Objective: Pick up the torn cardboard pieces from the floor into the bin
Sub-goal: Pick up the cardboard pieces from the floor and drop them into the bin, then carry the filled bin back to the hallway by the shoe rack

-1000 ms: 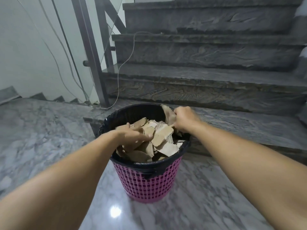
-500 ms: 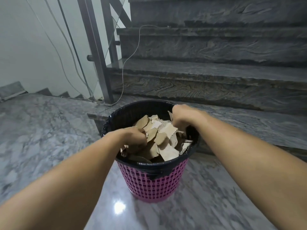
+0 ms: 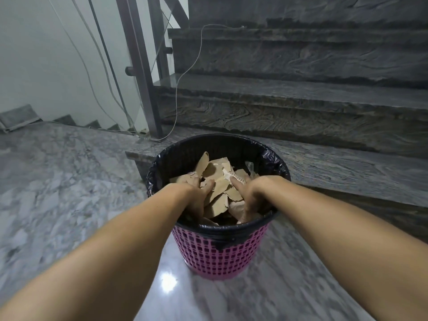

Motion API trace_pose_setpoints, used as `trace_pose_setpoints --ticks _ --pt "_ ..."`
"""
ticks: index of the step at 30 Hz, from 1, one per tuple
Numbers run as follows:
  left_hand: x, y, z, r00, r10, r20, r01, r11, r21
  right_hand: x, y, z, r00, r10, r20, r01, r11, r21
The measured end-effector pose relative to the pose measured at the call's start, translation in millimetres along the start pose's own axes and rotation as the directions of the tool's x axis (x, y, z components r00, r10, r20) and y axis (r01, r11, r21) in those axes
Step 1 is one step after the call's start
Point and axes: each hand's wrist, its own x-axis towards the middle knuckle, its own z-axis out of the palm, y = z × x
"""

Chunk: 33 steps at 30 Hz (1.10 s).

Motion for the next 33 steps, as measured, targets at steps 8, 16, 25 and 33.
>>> trace_pose_setpoints --ticks 8,16,25,33 --pt "2 1 -7 0.989 0.022 0.149 -0.009 0.996 -0.089 6 -1 3 0.999 0.006 0.052 -0.006 1.000 -0.004" --pt "7 -10 -33 0.993 0.085 0.080 -0.071 0.984 -0.162 -35 19 -42 0.996 -0.092 -0.001 0.092 0.996 0.016" --pt "28 10 10 0.999 0.048 -0.021 -0.044 0.983 0.177 -1 0 13 1.000 -0.013 -0.025 0.010 0.991 -0.132" --pt "21 4 2 0.998 0.039 -0.049 -0.032 0.989 0.142 -17 3 2 0.993 -0.072 -0.097 0.062 0.993 -0.102"
